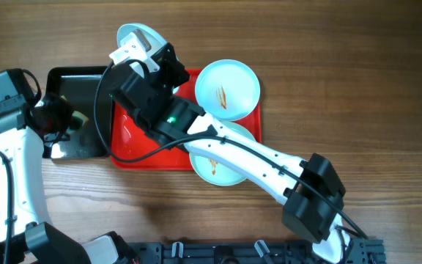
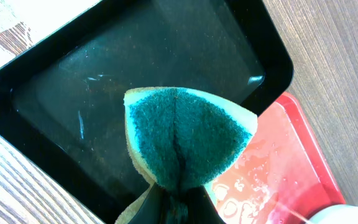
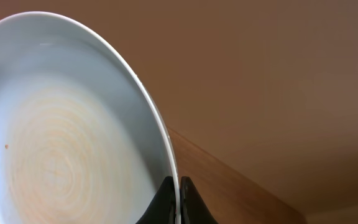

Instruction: Clean dirty plates on tray and stack at the side

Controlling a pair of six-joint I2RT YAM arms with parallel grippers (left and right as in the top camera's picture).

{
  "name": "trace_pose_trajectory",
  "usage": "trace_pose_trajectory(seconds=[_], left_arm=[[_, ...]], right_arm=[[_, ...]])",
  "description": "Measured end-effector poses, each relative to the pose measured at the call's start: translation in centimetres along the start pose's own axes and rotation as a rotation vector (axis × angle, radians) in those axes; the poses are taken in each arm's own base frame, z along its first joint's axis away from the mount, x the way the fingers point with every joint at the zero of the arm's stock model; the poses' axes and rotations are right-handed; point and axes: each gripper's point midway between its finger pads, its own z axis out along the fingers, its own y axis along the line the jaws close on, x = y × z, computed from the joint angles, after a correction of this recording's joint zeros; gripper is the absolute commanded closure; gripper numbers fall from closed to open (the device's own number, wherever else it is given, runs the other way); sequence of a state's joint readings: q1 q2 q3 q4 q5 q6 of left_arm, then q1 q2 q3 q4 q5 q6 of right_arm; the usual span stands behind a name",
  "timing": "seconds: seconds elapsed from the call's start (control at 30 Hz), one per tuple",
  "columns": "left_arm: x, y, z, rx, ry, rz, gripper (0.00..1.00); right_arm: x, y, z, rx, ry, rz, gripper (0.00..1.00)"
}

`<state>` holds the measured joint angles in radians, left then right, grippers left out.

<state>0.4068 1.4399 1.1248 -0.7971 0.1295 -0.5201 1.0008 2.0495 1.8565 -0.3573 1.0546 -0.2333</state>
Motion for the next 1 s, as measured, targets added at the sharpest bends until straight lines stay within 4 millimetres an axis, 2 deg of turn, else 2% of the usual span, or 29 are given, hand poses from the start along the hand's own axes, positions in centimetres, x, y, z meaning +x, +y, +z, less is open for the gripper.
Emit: trace_pose_trajectory(seconds=[0.33, 0.5, 0.67, 0.73, 0.87, 1.0], left_arm=[[0.0, 0.0, 0.0, 0.000, 0.000, 0.000, 0.96], [0.0, 0.0, 0.0, 0.000, 0.000, 0.000, 0.96], [0.0, 0.0, 0.0, 0.001, 0.000, 0.000, 0.96], [0.0, 0.0, 0.0, 0.000, 0.000, 0.000, 0.96], [0.3, 0.2, 0.0, -0.009, 0.014, -0.002, 0.96], [0.4, 0.3, 0.0, -0.011, 0.016, -0.002, 0.96]], right_arm=[[-0.5, -0.2, 0.0, 0.009, -0.015, 0.035, 0.96], [0.0, 0.0, 0.1, -0.006, -0.001, 0.023, 0.96], [2.5, 0.8, 0.2, -0.041, 0.078, 0.004, 0.96], [3.7, 1.7, 0.1, -0.100, 0.115, 0.017, 0.96], [7.6, 5.0, -0.2, -0.328, 0.278, 0.115, 0.95], [9.9, 5.8, 1.7, -0.537, 0.427, 0.283, 0.96]])
